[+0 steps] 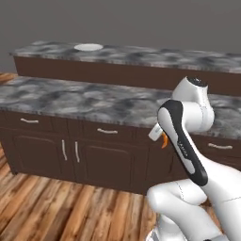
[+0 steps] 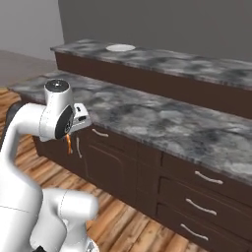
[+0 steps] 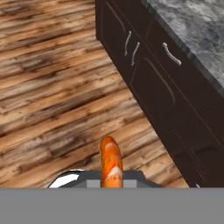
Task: Take the cheese, shrimp, and corn from the fridge and place them on the plate on the dining counter to create an appetizer plate.
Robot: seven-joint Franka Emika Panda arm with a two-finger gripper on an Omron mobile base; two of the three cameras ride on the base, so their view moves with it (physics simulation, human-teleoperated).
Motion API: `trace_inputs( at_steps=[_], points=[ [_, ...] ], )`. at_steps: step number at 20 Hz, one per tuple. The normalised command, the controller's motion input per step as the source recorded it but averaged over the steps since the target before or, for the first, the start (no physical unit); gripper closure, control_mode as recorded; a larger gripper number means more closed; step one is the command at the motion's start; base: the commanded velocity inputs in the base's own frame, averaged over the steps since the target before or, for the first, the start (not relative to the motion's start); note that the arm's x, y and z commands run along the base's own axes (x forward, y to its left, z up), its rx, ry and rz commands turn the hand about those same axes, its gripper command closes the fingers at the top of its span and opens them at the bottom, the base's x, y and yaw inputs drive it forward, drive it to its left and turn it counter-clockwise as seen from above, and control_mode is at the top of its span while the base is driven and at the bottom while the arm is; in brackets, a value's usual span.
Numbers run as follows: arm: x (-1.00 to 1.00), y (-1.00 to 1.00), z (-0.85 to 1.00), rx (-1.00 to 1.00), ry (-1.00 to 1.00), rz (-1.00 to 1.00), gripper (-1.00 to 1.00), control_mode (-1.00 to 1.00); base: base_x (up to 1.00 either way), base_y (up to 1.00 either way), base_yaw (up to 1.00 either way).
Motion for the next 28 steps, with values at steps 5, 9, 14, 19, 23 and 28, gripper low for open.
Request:
trace_inputs(
  at_steps=[5,9,14,19,23,28],
  points=[
    [0.00,0.00,0.00,0.00,0.00,0.00,1.00,1.00,1.00,0.20,0.10],
    [0.00,0.00,0.00,0.00,0.00,0.00,1.00,1.00,1.00,0.81,0.04],
    [0.00,0.00,0.00,0.00,0.00,0.00,1.00,1.00,0.99,1.00,-0.03],
    [0.00,0.00,0.00,0.00,0.00,0.00,1.00,1.00,0.84,1.00,-0.20],
    [0.00,0.00,0.00,0.00,0.00,0.00,1.00,1.00,0.63,1.00,-0.32],
    [0.00,0.00,0.00,0.00,0.00,0.00,1.00,1.00,0.35,1.00,-0.39]
  ],
)
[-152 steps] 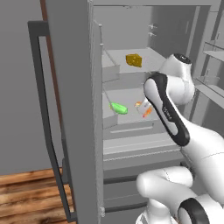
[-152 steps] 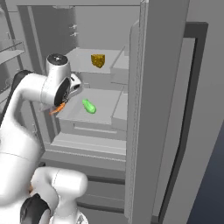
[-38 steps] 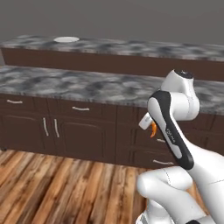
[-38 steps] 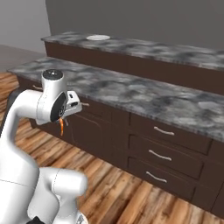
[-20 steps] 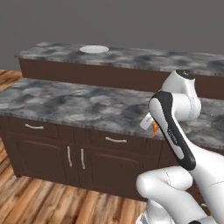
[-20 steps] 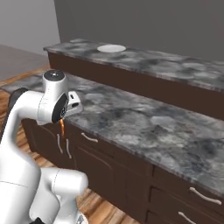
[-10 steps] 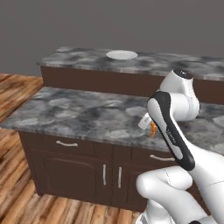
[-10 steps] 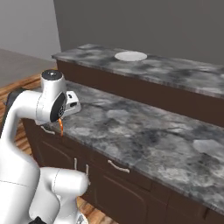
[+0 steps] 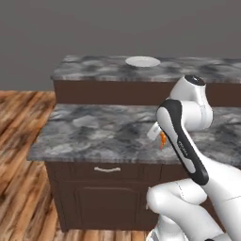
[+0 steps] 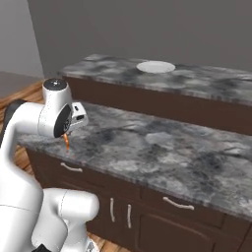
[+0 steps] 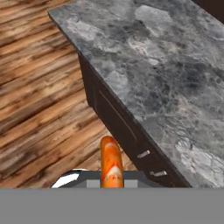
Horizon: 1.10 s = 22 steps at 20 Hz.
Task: Take the cheese, shrimp, and corn from the fridge and place them on the plate on the dining counter to create an appetizer plate.
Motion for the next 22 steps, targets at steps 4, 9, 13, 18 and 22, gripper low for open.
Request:
trace_inputs(
  at_steps=[4,9,13,18,22],
  points=[
    [0.00,0.00,0.00,0.00,0.00,0.00,1.00,1.00,0.17,1.00,-0.40],
    [0.00,0.00,0.00,0.00,0.00,0.00,1.00,1.00,0.07,1.00,-0.39],
    [0.00,0.00,0.00,0.00,0.00,0.00,1.00,1.00,0.00,1.00,-0.39],
    [0.00,0.00,0.00,0.00,0.00,0.00,1.00,1.00,0.00,1.00,-0.39],
    [0.00,0.00,0.00,0.00,0.00,0.00,1.00,1.00,0.01,1.00,-0.39]
  ],
)
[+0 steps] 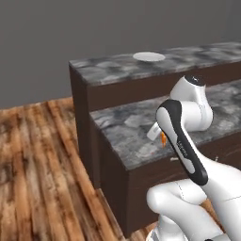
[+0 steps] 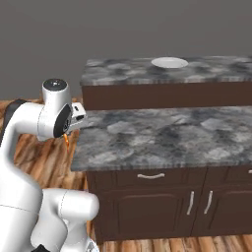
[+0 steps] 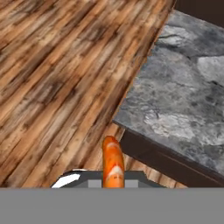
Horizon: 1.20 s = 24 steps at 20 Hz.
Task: Take the cheese, shrimp, and corn from the fridge and place them on the plate on the dining counter to create an appetizer plate.
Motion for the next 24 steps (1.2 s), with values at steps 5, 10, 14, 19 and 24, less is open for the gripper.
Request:
trace_inputs(
  at_steps=[5,10,14,19,24],
  points=[
    [0.00,0.00,0.00,0.00,0.00,0.00,1.00,1.00,0.03,1.00,-0.41],
    [0.00,0.00,0.00,0.00,0.00,0.00,1.00,1.00,0.10,1.00,-0.43],
    [0.00,0.00,0.00,0.00,0.00,0.00,1.00,1.00,0.28,1.00,-0.45],
    [0.00,0.00,0.00,0.00,0.00,0.00,1.00,1.00,0.34,1.00,-0.44],
    [0.00,0.00,0.00,0.00,0.00,0.00,1.00,1.00,0.33,1.00,-0.42]
  ],
)
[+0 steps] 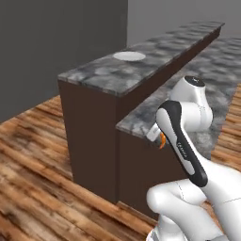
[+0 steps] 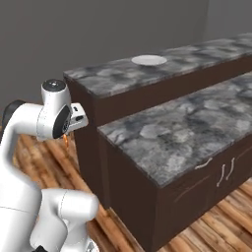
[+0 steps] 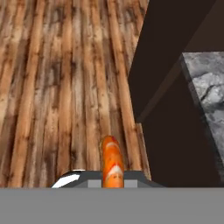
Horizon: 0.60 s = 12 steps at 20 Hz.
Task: Take the cheese, shrimp, and corn from the fridge and place them on the plate on the dining counter to create an appetizer plate.
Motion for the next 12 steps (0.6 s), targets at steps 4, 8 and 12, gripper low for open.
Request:
trace_inputs(
  at_steps=[4,8,12],
  points=[
    [0.00,0.00,0.00,0.00,0.00,0.00,1.00,1.00,0.32,1.00,-0.41],
    [0.00,0.00,0.00,0.00,0.00,0.00,1.00,1.00,0.29,1.00,-0.40],
    [0.00,0.00,0.00,0.00,0.00,0.00,1.00,1.00,0.26,1.00,-0.40]
  ],
)
